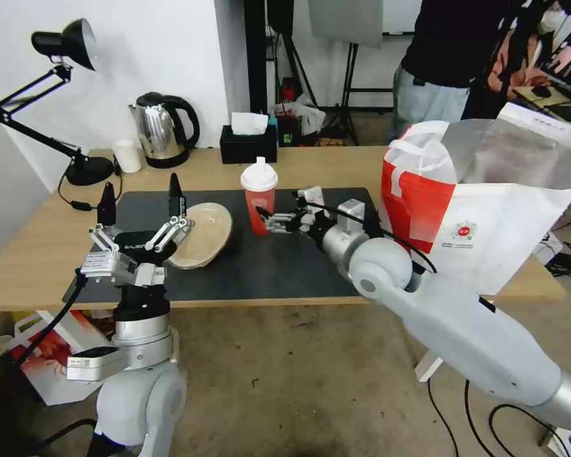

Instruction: Pick up the trash from the table and place it into the takeout bag.

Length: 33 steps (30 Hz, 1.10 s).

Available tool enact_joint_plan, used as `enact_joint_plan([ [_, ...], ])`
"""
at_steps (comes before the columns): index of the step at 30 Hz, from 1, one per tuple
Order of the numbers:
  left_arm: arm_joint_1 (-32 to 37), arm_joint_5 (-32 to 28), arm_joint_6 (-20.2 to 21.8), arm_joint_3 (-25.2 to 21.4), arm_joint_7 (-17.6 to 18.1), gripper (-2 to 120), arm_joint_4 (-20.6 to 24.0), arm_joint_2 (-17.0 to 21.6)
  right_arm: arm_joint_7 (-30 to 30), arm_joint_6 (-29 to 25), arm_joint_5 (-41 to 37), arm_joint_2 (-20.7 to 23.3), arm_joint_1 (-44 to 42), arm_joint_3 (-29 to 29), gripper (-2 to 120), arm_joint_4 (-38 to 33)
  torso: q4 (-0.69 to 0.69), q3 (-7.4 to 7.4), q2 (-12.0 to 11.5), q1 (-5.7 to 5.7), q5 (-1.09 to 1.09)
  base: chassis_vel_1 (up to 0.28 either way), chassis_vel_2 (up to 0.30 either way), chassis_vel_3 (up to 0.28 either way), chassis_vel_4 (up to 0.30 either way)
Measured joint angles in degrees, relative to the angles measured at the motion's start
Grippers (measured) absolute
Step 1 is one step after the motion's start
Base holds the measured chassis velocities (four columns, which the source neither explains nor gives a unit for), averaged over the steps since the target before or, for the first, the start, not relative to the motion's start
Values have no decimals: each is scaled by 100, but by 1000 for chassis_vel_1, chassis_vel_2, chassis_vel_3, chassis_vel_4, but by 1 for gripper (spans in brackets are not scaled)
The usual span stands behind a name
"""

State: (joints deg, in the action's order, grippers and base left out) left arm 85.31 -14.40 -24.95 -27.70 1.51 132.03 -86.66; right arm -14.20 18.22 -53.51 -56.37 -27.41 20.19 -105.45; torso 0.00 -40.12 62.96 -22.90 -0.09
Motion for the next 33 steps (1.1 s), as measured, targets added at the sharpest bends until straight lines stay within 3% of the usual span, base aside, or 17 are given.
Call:
enact_joint_plan([
  [21,42,-35,-49,-21,0,100,39,11,18,-74,49,-752,632,368,100,1177,0,0,0,-1,0,0,0,0,0],
  [26,40,-35,-74,-12,0,100,7,15,19,-186,53,-831,690,367,92,1303,1,0,0,0,0,0,0,0,0],
  [33,-5,-48,-76,-2,0,100,-26,34,21,-191,7,-739,643,344,73,1132,0,0,0,0,1,0,0,0,0],
])
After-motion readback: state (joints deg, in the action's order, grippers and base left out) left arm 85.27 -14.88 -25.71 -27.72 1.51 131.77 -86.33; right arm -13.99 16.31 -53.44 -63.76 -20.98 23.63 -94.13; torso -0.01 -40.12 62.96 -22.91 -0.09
